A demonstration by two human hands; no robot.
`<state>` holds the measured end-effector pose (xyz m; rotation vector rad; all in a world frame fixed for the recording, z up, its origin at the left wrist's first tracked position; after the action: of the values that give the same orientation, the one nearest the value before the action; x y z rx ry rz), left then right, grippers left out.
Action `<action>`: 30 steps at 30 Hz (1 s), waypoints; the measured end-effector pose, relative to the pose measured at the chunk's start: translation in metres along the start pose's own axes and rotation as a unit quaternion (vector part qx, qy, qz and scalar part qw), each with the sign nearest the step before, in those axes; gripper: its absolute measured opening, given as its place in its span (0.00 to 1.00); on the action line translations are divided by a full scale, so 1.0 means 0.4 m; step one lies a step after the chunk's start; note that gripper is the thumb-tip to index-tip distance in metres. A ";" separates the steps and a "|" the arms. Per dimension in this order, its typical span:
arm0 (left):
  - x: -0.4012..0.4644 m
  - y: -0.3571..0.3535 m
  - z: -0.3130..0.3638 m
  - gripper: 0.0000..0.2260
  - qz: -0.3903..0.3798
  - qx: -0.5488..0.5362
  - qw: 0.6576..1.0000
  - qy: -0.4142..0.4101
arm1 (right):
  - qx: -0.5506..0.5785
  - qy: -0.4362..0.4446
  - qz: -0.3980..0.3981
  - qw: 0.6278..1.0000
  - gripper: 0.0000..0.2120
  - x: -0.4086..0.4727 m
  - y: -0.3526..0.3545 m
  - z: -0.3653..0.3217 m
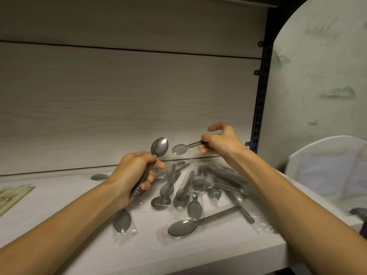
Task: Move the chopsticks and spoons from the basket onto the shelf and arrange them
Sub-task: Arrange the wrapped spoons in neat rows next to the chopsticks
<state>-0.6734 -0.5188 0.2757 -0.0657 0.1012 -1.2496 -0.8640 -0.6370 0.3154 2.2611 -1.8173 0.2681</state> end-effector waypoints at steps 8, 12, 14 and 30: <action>-0.004 0.001 0.000 0.07 -0.004 0.001 1.000 0.004 | -0.015 0.010 -0.069 0.997 0.14 -0.013 -0.020 0.002; -0.006 0.006 0.003 0.08 0.005 0.007 1.000 0.004 | -0.046 0.004 -0.071 0.996 0.16 -0.004 -0.007 0.008; -0.004 0.008 0.002 0.08 0.007 0.014 1.000 0.004 | -0.125 -0.001 -0.085 0.989 0.17 -0.008 -0.009 0.017; 0.020 0.018 -0.022 0.05 0.001 0.030 0.999 0.038 | -0.358 -0.003 -0.486 0.797 0.20 -0.105 -0.080 0.028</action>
<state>-0.6652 -0.5239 0.2659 0.0340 0.1287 -1.2517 -0.8417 -0.5944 0.2908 2.2038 -0.3832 -0.5206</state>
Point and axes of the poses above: each hand's wrist, its own x-axis towards the middle knuckle, its own y-axis out of the back of the hand, z = x × y, the point moved 4 cm from there along x, towards the middle knuckle, and after that the axes turned 5 degrees about y, right-handed, at the moved point
